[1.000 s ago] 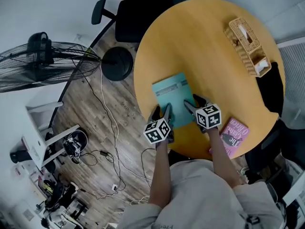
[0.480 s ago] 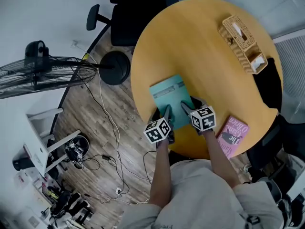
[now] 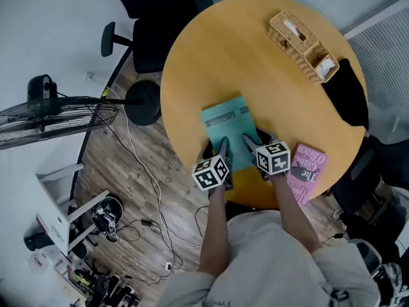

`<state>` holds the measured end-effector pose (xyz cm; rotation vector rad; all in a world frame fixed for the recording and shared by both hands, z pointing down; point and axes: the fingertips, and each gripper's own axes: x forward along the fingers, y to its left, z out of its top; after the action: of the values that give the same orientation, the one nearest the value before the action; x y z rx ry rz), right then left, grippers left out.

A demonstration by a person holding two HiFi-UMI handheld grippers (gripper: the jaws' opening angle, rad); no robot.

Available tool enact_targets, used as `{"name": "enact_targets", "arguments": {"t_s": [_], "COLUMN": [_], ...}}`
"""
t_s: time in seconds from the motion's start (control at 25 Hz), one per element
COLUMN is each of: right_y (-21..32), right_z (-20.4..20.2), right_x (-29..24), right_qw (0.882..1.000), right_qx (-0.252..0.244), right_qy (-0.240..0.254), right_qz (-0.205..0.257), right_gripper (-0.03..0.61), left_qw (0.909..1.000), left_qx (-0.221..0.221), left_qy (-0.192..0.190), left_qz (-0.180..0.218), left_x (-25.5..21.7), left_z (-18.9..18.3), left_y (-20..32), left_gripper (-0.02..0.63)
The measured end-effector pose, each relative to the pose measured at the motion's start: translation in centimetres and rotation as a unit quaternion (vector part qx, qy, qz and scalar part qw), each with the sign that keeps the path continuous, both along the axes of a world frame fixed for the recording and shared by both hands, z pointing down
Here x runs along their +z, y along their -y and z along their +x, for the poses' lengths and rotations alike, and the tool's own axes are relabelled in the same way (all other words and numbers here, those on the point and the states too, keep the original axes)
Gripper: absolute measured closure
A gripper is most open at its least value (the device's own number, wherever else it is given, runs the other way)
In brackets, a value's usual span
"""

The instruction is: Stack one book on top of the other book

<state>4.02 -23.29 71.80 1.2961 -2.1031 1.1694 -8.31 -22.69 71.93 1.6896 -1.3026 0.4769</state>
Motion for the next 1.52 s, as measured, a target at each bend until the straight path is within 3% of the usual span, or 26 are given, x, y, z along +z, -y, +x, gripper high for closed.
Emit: {"name": "enact_targets", "arguments": {"t_s": [0.96,1.52], "right_y": [-9.0,-15.4], "right_z": [10.4,16.6], "right_x": [-2.8,-3.8], "right_qw": [0.991,0.975], "right_qx": [0.132,0.221], "right_qy": [0.010,0.009], "right_qz": [0.006,0.011], "right_gripper": [0.370,0.379], "left_qw": [0.9893,0.9714], "left_qx": [0.141,0.234], "left_qy": [0.018,0.013], "left_qz": [0.032,0.039], "left_x": [-3.2,-4.1], "left_z": [10.6,17.5], "left_y": [-5.7,-9.9], "left_gripper": [0.358,0.359]}}
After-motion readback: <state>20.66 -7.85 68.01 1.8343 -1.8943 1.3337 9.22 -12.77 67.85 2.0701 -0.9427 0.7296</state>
